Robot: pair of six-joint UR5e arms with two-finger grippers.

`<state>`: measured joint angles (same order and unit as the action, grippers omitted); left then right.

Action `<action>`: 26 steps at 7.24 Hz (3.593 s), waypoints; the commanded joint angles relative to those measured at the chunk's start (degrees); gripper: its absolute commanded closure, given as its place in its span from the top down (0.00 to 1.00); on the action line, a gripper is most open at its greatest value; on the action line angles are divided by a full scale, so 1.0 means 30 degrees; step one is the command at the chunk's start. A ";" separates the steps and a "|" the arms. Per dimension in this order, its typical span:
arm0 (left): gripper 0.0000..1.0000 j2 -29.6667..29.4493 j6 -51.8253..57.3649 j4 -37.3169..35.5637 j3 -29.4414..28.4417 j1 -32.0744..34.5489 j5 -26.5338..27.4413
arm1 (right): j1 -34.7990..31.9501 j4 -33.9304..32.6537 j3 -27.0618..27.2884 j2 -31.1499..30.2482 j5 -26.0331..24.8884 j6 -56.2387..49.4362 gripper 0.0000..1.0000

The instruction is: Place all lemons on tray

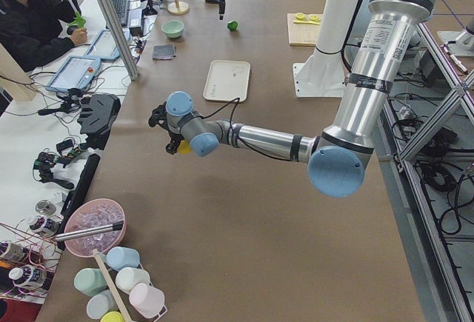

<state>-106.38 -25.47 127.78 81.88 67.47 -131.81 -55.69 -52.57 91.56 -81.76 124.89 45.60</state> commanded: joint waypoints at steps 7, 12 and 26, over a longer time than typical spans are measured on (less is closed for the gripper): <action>0.00 -0.2919 -0.7315 -0.0785 0.1440 -0.2381 -0.0538 | 0.1775 0.1877 -0.0196 -0.1400 -0.0585 -0.2545 1.00; 0.00 -0.4647 -1.2011 -0.0023 0.1563 -0.6142 0.3243 | 0.2157 0.1790 -0.0255 -0.1429 -0.1902 -0.2573 0.06; 0.98 -0.5967 -1.4490 -0.0286 0.1561 -1.1281 1.1223 | 0.7045 -0.2399 -0.0132 0.8729 -0.6733 0.6733 0.00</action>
<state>-124.34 -71.22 127.05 85.63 31.29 -95.60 -36.22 -59.04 92.57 -58.05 106.61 63.17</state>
